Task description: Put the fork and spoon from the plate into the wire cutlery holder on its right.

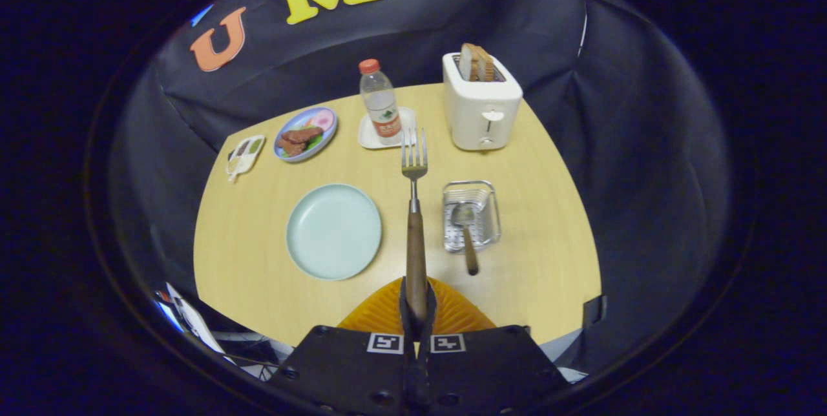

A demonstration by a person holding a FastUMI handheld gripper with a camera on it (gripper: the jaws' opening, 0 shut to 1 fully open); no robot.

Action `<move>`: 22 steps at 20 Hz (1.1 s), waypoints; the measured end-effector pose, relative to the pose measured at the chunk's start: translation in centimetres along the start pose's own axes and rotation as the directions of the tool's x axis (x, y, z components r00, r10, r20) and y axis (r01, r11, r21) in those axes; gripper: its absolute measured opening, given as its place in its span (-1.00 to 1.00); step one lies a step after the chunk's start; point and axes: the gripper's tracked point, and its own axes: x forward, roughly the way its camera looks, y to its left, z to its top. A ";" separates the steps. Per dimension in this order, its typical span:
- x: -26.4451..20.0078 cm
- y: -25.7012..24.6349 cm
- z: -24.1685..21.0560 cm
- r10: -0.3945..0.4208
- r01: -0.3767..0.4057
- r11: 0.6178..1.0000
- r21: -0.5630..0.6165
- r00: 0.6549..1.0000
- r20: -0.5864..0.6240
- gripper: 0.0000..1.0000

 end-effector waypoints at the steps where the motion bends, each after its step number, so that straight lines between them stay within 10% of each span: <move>1: -0.1 -1.5 -0.3 -0.007 0.007 1.000 0.001 1.000 -0.026 -0.99; 22: 4.4 -5.7 -1.0 0.073 -0.063 0.997 0.054 0.972 -0.223 -0.75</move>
